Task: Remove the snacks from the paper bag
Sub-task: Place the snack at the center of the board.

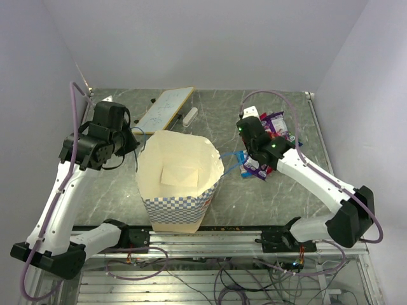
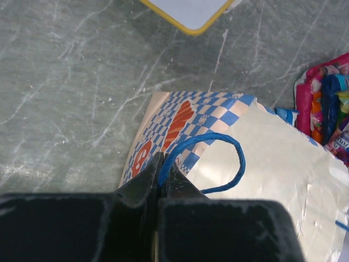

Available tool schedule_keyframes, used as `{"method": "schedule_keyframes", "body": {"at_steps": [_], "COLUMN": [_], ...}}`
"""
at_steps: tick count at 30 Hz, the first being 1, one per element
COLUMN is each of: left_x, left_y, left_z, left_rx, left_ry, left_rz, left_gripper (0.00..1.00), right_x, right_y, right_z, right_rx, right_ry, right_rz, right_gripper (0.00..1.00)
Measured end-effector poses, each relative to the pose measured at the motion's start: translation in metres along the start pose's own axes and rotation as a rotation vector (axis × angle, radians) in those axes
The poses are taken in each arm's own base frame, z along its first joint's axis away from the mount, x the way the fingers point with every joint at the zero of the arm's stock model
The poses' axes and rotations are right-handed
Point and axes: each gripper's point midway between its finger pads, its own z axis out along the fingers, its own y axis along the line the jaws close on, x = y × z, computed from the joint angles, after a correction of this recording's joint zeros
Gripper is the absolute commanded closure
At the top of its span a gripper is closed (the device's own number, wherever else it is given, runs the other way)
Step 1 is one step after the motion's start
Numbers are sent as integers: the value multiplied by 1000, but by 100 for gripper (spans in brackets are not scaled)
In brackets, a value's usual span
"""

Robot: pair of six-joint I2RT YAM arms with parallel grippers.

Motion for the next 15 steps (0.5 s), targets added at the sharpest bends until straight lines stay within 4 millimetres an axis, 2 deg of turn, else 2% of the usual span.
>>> {"method": "schedule_keyframes", "body": {"at_steps": [8,11,13,15], "left_x": [-33,-35,-34,-32], "left_y": [-4,-3,-3,-3], "left_z": [2,1,0,-3], "left_rx": [-38,-41,-37,-28], "left_ry": [-65,-70,-69,-67], "left_rz": [36,37,29,15], "left_gripper": [93,92,84,72], "right_x": [28,30,29,29], "right_y": [30,37,41,46], "right_z": [13,14,15,17], "right_rx": [-99,-131,-150,-172], "right_ry": [72,70,62,51], "right_rz": [36,34,25,19], "right_gripper": [100,100,100,100]}}
